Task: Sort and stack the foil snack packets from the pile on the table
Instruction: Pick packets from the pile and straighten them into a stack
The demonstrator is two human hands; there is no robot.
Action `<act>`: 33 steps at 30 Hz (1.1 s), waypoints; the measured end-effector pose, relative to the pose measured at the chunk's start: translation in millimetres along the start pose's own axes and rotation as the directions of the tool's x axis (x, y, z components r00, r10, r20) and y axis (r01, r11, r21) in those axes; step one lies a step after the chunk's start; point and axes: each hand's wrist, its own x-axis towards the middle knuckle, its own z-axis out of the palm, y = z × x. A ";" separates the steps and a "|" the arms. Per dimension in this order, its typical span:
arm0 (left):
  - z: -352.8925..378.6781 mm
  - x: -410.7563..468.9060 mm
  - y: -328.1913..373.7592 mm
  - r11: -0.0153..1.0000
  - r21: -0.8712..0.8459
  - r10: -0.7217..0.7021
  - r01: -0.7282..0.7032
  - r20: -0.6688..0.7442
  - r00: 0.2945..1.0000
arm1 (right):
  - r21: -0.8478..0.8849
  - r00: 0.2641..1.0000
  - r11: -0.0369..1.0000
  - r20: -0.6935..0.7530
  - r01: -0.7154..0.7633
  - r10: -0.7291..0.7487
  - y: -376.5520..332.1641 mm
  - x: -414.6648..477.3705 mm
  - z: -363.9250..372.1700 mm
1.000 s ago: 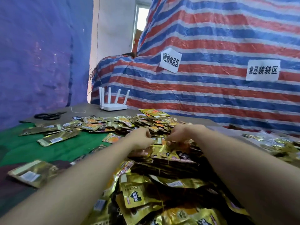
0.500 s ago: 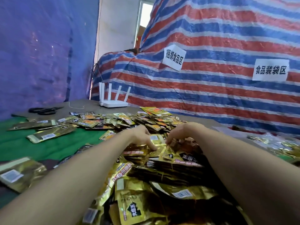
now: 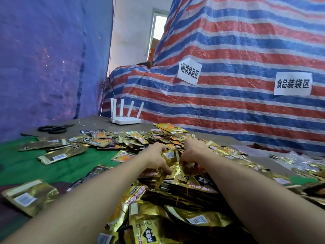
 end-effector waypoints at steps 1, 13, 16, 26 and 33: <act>-2.2 -0.8 1.1 1.000 0.021 -0.001 0.001 -0.016 1.000 | 0.009 1.000 1.000 -0.030 -0.003 0.004 0.1 -0.5 -1.1; -30.3 -17.7 7.0 0.997 0.014 0.071 -0.071 -0.344 0.936 | 0.457 0.956 0.889 -0.251 -0.024 0.155 -5.6 -3.6 -39.9; -39.6 -22.8 8.8 0.992 -0.107 0.019 -0.067 -0.399 0.917 | 0.551 0.940 0.834 -0.271 -0.027 0.209 -7.0 -5.6 -52.8; -65.0 -73.7 -7.0 0.477 -0.878 -0.417 0.040 -0.186 0.890 | 0.922 0.943 0.361 0.013 -0.140 0.334 12.9 -45.1 -85.9; -58.0 -161.7 8.4 -0.005 -0.999 -0.180 0.052 0.052 0.982 | 0.849 0.930 -0.396 0.366 -0.351 -0.039 7.5 -125.5 -105.7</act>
